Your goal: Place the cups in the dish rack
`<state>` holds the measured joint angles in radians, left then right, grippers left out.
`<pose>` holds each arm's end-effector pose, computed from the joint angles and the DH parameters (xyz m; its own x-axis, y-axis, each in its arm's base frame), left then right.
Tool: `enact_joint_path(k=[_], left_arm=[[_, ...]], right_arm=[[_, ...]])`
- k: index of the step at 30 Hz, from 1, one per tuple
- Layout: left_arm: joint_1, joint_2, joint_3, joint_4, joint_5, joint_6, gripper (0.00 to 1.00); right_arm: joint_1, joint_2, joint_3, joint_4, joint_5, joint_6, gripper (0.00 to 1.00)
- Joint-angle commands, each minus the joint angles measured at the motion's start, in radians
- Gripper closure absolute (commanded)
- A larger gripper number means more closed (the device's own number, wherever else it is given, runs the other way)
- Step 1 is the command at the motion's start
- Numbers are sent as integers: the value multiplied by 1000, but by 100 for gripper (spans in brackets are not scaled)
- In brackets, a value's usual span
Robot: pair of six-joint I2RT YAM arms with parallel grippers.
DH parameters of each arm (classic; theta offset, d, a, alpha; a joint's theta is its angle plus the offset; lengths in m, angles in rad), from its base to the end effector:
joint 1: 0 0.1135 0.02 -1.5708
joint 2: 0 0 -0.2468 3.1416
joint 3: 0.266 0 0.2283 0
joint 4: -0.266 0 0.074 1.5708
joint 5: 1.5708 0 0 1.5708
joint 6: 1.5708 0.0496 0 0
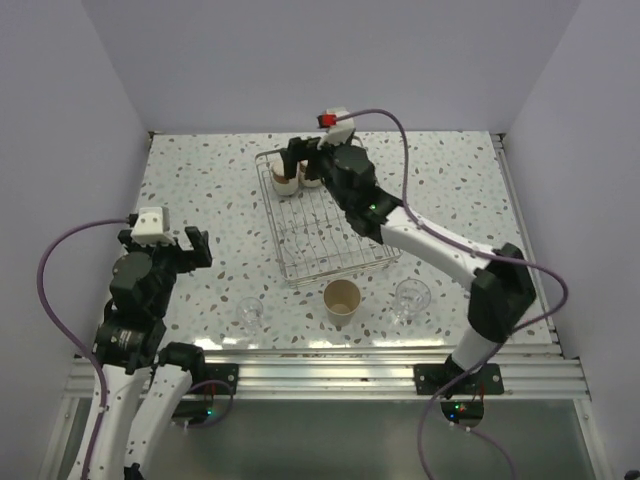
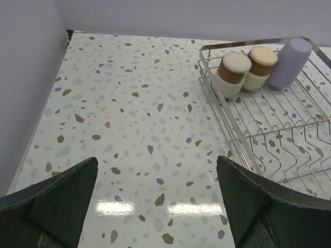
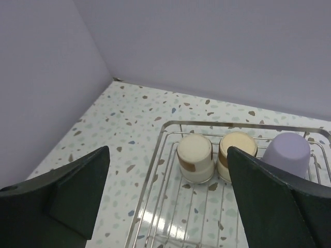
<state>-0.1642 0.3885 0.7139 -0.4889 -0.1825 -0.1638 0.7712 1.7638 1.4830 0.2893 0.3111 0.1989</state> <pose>0.1024 -0.0078 0.3143 -0.1558 -0.1367 -0.9783 -0.0419 0.9904 -0.1317 0.3095 0.2796 0.3534 -0.0818 0.1829 -0.9797 -0.4365 0.8772 0.2001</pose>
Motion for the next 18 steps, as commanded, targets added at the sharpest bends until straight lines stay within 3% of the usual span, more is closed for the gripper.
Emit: enact_joint_path(k=[1,3,7,12,14,16,17,18], left_arm=[[2,111,149,-20,82,7,0],[2,179,191,-37,135,0,0],[2,234,256,24,433,-9,0],[2,115,158,255,445,-242,0],[3,107,122,282,559,-234,0],[2,192,261,138,620,-189,0],[3,317,325,-78,605,-177,0],[2,379,388,-190,572,-166,0]], right_arm=[[7,-236,-220,93,-12,65,2],[5,-320,-385,134,11,111,2],[7,-498,-572,148,45,163,2],[7,-634,-667,136,83,174,2],[7,-655,-667,102,86,177,2],[5,-679,-673,84,89,177,2],[7,-688,-678,83,92,177,2],[7,-696,-691,85,94,180,2]])
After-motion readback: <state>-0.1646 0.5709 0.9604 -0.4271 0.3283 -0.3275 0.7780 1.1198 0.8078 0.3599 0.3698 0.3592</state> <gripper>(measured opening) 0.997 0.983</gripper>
